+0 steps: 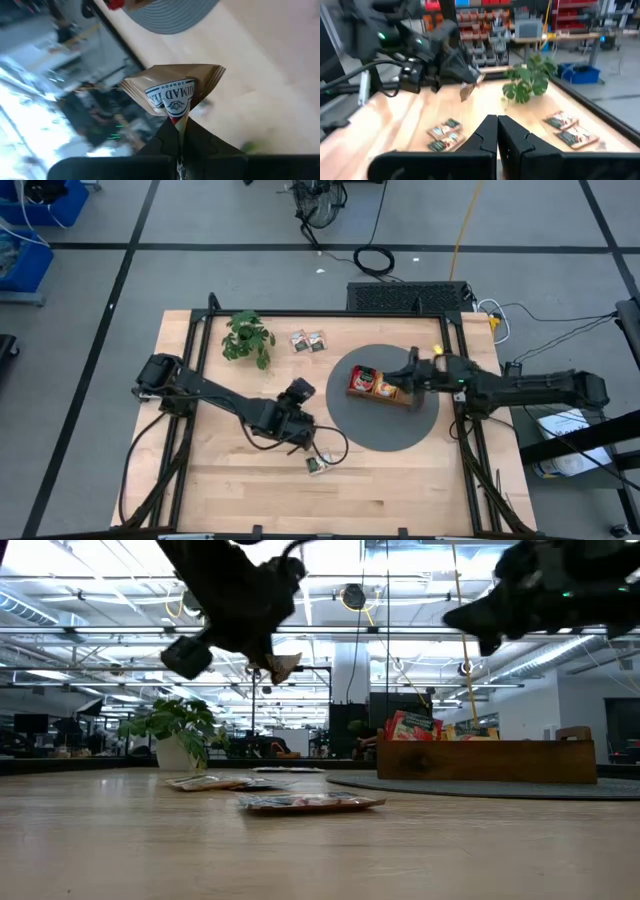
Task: Pick & Place Tea
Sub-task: Put the brown tea bag into the right section of the wooden organizer
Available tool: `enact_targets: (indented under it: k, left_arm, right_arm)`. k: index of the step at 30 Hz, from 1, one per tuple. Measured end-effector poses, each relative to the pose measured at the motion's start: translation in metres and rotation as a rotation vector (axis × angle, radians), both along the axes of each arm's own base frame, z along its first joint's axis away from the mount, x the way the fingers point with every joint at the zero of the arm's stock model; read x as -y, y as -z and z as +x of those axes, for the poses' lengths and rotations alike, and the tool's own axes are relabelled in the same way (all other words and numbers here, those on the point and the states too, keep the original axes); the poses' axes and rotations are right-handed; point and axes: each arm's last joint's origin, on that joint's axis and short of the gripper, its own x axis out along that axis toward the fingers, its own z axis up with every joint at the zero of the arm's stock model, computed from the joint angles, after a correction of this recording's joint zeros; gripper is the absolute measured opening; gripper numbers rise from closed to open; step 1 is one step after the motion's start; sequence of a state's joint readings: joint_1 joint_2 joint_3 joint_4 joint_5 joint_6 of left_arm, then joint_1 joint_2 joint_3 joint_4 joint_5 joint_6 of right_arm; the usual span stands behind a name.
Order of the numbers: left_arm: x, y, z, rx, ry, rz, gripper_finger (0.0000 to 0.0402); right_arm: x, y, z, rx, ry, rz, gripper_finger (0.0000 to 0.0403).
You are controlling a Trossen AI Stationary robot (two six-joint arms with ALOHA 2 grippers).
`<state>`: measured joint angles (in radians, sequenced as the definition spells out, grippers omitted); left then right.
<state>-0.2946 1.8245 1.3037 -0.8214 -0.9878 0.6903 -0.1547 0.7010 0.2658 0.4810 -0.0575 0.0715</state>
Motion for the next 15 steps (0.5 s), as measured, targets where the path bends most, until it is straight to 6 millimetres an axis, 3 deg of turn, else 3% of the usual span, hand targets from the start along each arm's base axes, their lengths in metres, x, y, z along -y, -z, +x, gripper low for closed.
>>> enact_targets:
  k: [9, 15]
  left_arm:
    - [0.001, 0.010, 0.028, -0.301, 0.186, 0.451, 0.0012]
    - [0.001, 0.021, 0.029, -0.410, 0.252, 0.464, 0.0008]
  right_arm:
    - [0.008, 0.006, 0.054, -0.167, -0.015, -0.001, 0.0000]
    - [0.010, 0.002, 0.087, -0.207, -0.144, 0.006, 0.0009]
